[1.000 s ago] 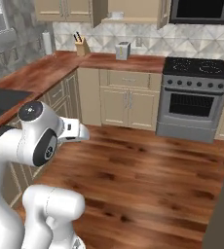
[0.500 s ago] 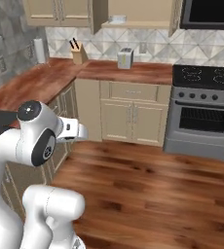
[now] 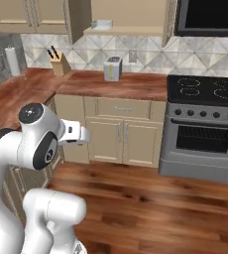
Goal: Retrieve the tupperware and aluminum foil from the cabinet and place them on the dining counter near the plate with lime and squash to prepare for storing leftovers.
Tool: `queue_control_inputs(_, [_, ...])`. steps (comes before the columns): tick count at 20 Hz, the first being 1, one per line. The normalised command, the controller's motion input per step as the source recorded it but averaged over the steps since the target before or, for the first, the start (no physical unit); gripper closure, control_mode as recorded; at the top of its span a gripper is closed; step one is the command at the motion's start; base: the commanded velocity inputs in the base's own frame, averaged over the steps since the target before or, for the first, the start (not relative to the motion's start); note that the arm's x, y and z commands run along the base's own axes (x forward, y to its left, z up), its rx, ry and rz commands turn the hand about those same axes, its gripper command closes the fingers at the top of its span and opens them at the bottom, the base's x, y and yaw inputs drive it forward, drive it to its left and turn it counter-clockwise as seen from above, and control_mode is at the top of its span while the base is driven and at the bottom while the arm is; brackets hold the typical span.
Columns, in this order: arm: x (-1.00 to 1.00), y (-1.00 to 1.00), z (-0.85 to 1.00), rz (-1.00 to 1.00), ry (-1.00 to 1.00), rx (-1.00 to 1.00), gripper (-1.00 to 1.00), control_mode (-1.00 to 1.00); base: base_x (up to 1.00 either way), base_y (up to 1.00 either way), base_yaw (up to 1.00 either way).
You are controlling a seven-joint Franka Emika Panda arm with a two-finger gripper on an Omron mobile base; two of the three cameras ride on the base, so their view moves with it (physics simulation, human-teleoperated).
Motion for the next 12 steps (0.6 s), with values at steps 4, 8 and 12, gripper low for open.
queue_control_inputs(4, [0.0, 0.0, 0.0, 0.0, 0.0, 0.0, -1.0, 1.0, 1.0, 0.14, -0.03])
queue_control_inputs(8, [0.0, 0.0, 0.0, 0.0, 0.0, 0.0, -1.0, 1.0, 1.0, 0.01, 0.0])
queue_control_inputs(12, [0.0, 0.0, 0.0, 0.0, 0.0, 0.0, -1.0, 1.0, 1.0, 0.03, 0.0])
